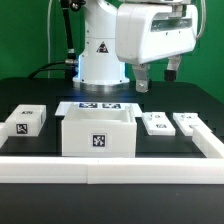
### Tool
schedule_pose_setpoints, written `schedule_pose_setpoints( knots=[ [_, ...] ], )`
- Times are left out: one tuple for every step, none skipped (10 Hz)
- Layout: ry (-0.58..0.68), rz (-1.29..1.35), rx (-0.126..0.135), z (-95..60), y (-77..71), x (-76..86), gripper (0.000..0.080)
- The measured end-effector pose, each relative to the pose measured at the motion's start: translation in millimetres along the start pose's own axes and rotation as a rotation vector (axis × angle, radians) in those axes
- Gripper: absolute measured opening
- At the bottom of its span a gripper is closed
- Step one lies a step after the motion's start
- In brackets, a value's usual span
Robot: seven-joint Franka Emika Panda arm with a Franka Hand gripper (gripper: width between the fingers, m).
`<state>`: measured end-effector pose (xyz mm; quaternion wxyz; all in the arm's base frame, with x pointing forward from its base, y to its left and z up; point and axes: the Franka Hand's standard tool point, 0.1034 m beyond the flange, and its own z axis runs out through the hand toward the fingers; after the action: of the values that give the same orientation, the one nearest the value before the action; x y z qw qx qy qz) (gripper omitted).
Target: Assemble cabinet
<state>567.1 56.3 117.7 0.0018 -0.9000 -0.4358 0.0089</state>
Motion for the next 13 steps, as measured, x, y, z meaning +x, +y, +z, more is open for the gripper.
schedule_pose_setpoints(
  knots=[
    [0.000,0.000,0.000,0.0,0.0,0.0,0.0798],
    [0.000,0.000,0.000,0.0,0.0,0.0,0.0798],
    [0.000,0.000,0.000,0.0,0.0,0.0,0.0798],
    [0.000,0.000,0.000,0.0,0.0,0.0,0.0798],
    [0.000,0.000,0.000,0.0,0.0,0.0,0.0798],
    [0.003,-0.023,-0.004,0.4,1.0,-1.0,0.0798],
    [0.017,-0.126,-0.020,4.4,4.0,-8.6,0.0798],
    [0.009,-0.214,-0.015,9.2,8.2,-21.8,0.0798],
    [0.003,-0.279,-0.010,12.2,14.4,-33.6,0.0798],
    [0.003,-0.337,-0.011,14.2,18.9,-41.1,0.0798],
    [0.006,-0.360,-0.015,16.7,21.2,-47.2,0.0798],
    [0.006,-0.344,-0.013,16.6,20.3,-45.9,0.0798],
    [0.005,-0.344,-0.013,16.7,20.4,-46.0,0.0798]
  ],
)
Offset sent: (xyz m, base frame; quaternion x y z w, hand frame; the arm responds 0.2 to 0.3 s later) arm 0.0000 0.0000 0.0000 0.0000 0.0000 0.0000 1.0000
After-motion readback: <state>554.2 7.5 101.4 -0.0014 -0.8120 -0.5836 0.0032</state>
